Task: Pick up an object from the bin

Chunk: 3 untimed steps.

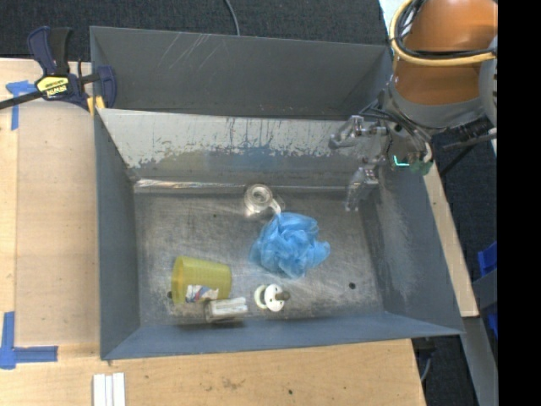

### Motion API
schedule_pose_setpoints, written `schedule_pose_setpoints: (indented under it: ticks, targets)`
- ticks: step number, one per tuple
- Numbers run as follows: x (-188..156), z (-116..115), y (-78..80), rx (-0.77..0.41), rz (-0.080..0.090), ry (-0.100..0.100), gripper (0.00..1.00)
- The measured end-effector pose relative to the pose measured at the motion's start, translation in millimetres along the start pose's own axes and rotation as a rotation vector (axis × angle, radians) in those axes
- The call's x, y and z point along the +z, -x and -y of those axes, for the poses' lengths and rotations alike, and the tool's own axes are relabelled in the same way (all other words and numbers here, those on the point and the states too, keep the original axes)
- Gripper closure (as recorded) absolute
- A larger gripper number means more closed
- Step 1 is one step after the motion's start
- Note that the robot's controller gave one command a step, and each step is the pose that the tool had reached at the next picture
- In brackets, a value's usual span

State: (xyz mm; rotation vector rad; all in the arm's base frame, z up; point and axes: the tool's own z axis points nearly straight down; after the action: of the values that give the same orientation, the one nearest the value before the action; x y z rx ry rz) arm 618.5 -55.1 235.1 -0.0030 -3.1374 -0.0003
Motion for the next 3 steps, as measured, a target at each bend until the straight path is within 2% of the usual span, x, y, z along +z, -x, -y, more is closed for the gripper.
schedule_pose_setpoints:
  ticks: [1, 2, 3]
  targets:
    - [-4.6, -0.1, 1.5, -0.001, 0.008, -0.001, 0.00]
    - [10.5, 0.1, -3.5, 0.066, 0.015, 0.000, 0.00]
    - [51.4, -40.8, -27.4, 0.173, 0.007, -0.001, 0.00]
